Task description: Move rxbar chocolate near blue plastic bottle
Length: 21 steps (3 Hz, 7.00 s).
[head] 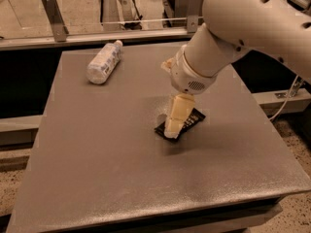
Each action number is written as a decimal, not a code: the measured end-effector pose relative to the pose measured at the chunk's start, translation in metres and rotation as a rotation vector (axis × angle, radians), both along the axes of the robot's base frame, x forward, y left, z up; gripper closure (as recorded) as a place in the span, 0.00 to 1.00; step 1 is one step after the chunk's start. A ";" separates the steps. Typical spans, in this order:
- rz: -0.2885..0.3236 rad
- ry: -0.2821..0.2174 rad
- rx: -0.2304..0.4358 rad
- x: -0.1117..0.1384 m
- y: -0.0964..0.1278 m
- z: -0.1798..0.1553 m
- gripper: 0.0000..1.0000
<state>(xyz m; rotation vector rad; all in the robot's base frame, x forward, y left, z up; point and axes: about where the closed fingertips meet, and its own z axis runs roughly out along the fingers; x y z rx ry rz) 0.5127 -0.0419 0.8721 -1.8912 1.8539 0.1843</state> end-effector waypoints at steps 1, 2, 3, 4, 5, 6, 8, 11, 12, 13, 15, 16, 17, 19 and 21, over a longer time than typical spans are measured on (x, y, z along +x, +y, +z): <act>0.038 0.057 -0.037 -0.009 -0.009 -0.012 0.00; 0.066 0.112 -0.073 -0.022 -0.021 -0.024 0.00; 0.085 0.147 -0.091 -0.027 -0.027 -0.036 0.17; 0.097 0.153 -0.091 -0.026 -0.027 -0.040 0.41; 0.099 0.151 -0.092 -0.024 -0.026 -0.041 0.64; 0.098 0.128 -0.092 -0.020 -0.025 -0.032 0.88; 0.128 0.002 -0.098 0.016 -0.008 0.014 1.00; 0.102 -0.125 -0.016 0.114 0.061 0.017 1.00; 0.092 -0.128 0.028 0.126 0.086 0.007 1.00; 0.092 -0.118 0.066 0.129 0.106 0.000 0.82; 0.101 -0.100 0.111 0.125 0.131 -0.008 0.36; 0.097 -0.097 0.120 0.123 0.133 -0.009 0.12; 0.100 -0.119 0.132 0.118 0.130 0.004 0.00; 0.072 -0.212 0.216 0.088 0.043 0.064 0.00; 0.006 -0.255 0.285 0.064 -0.038 0.089 0.00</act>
Offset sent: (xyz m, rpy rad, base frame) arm -0.0359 -0.0371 -0.0389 -0.1181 0.1871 0.0973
